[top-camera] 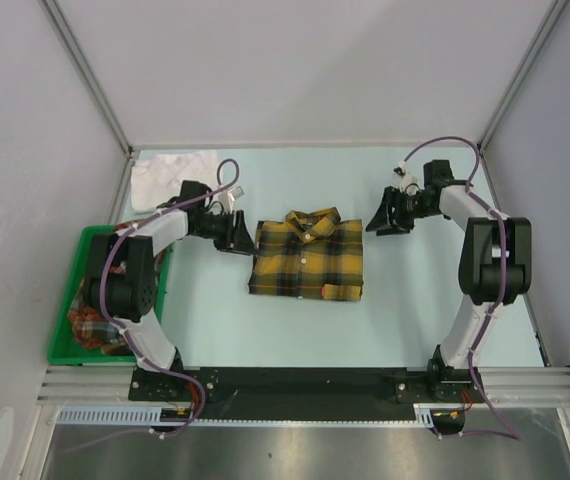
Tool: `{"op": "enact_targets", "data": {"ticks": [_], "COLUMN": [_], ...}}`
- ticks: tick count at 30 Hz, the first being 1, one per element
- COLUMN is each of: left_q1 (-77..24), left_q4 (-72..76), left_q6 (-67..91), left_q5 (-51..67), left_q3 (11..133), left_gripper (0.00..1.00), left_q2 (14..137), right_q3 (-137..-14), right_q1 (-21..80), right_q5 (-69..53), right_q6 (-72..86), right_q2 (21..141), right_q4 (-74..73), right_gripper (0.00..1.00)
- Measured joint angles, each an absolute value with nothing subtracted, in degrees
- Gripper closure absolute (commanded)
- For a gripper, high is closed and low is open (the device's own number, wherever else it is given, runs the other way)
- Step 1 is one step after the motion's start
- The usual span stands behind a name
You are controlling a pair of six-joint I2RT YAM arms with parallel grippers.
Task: Fold and stack the long sleeve shirts
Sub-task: Fold the shirt
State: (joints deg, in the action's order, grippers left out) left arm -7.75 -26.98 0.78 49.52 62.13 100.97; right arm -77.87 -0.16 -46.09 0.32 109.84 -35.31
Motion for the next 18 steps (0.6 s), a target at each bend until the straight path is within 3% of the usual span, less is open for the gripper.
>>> {"op": "enact_targets", "data": {"ticks": [11, 13, 18], "left_q1": [-9.08, -9.45, -10.39], "left_q4": [-20.95, -20.23, -19.09], "left_q6": [5.06, 5.65, 7.42], "left_q5": [44.38, 44.05, 44.23], "left_q3": [74.67, 75.16, 75.24], "left_gripper": [0.54, 0.62, 0.96], "left_q2": [112.42, 113.69, 115.85], "right_q3": [-68.31, -68.29, -68.38], "right_q1": [3.64, 4.38, 4.8], "right_q5": [-48.1, -48.12, -47.75], "right_q6": [2.37, 2.35, 2.09], "right_q2": [106.41, 107.83, 111.37], "right_q4": [-34.83, -34.35, -32.86], "right_gripper": [0.5, 0.53, 0.65]}}
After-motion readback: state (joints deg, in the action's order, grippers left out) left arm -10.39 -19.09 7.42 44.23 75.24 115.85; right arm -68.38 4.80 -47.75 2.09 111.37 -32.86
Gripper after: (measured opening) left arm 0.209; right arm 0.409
